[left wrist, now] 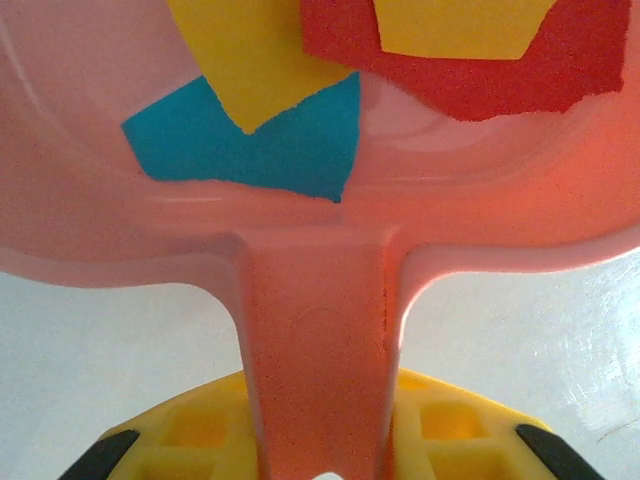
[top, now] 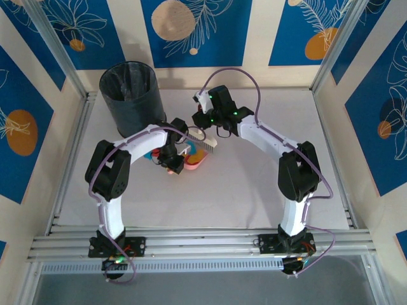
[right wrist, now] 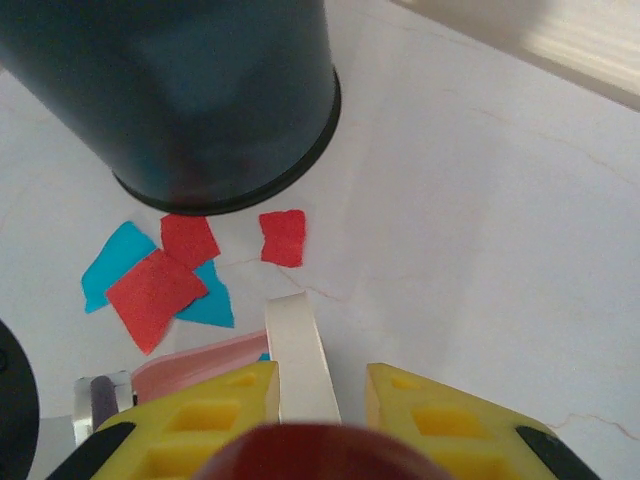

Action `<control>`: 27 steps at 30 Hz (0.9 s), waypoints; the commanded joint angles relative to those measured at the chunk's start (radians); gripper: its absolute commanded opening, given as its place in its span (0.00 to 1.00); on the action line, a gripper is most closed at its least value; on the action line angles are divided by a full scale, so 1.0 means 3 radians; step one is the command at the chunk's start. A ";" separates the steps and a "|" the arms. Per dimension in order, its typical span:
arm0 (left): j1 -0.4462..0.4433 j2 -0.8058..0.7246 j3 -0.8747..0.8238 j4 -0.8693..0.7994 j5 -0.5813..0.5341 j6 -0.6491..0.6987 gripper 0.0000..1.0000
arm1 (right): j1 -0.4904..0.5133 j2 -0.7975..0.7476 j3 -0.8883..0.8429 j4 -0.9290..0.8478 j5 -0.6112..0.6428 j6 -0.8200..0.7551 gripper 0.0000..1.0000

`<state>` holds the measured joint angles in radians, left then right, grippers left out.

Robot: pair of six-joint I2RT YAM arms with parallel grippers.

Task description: Sweep away the paper scraps from the table

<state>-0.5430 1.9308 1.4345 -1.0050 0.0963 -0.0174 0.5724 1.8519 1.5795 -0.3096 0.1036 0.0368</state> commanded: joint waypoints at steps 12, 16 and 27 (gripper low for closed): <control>0.0034 -0.0618 -0.0300 0.0693 -0.0136 0.0029 0.00 | 0.0055 -0.0792 -0.0271 0.0262 0.0835 0.0158 0.00; 0.0034 -0.0741 -0.0328 0.0793 -0.0215 0.0007 0.00 | 0.0012 -0.1132 -0.0571 0.0574 0.1288 0.0148 0.00; 0.0099 -0.1229 0.0095 0.0844 0.0142 -0.0078 0.00 | -0.0276 -0.1456 -0.0869 0.0451 0.1368 0.0449 0.00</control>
<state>-0.5365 1.6089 1.3865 -0.7662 0.0738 -0.0223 0.4904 1.4422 1.3388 -0.2077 0.4911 0.1337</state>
